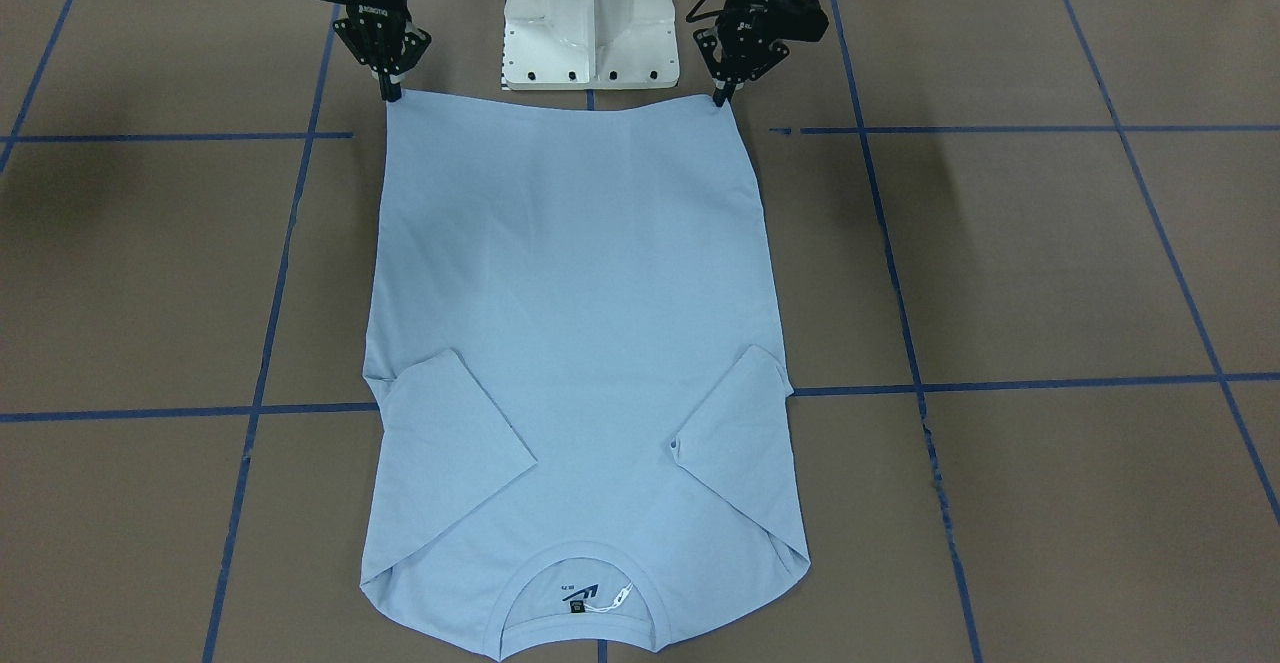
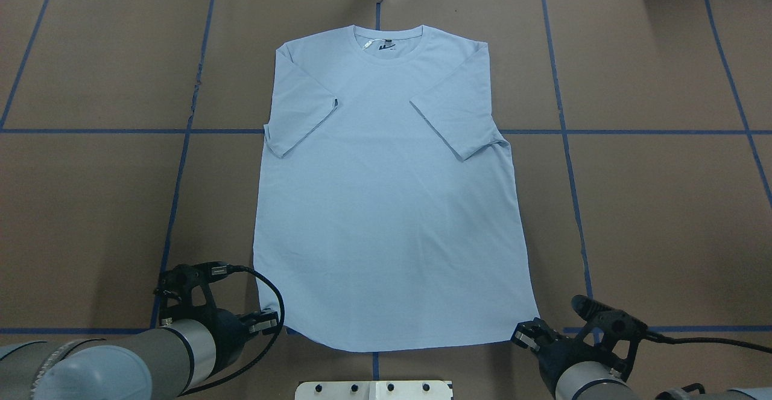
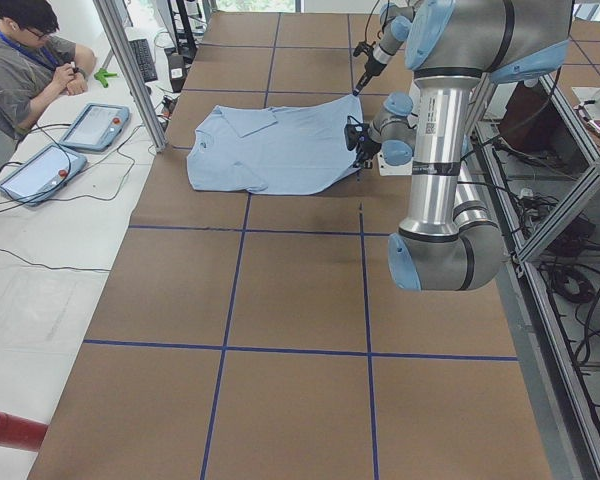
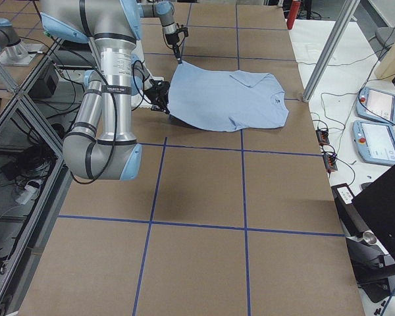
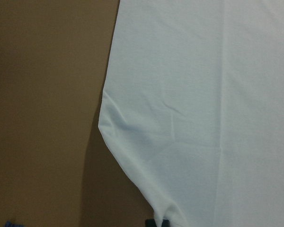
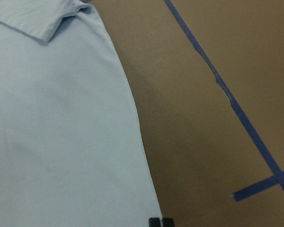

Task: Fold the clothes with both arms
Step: 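Lift the hem with both grippers and fold it up toward the collar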

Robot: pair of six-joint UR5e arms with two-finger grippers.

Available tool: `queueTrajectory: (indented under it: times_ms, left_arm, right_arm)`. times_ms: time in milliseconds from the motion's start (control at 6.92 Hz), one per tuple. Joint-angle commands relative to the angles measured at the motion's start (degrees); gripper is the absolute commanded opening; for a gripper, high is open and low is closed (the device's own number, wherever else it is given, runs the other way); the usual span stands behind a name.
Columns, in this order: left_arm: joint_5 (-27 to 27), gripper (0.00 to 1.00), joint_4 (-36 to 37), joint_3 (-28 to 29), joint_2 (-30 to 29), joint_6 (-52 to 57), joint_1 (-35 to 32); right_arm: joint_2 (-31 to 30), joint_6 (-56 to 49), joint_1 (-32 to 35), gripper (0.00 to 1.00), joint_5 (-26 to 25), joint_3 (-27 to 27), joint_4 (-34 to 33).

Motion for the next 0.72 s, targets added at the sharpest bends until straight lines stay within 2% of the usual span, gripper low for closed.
queueTrajectory:
  times_ms: [0, 145, 289, 578]
  left_arm:
    - [-8.27, 0.0, 13.61, -15.74, -0.35, 0.22, 0.27]
    - [-14.04, 0.0, 21.86, -23.57, -1.04, 0.66, -0.43]
    - [-16.45, 0.0, 26.38, -24.26, -5.66, 4.14, -3.22]
    - [-17.0, 0.0, 30.37, -17.1, -15.77, 15.65, -13.47]
  right_arm:
    - [5.27, -6.75, 1.31, 0.0, 7.05, 16.26, -17.98]
    - [11.84, -9.55, 5.85, 0.0, 13.7, 16.75, -22.24]
    - [14.52, -13.67, 9.38, 0.0, 14.9, 16.67, -23.68]
    - [19.79, -22.91, 16.84, 0.0, 17.96, 14.31, -24.13]
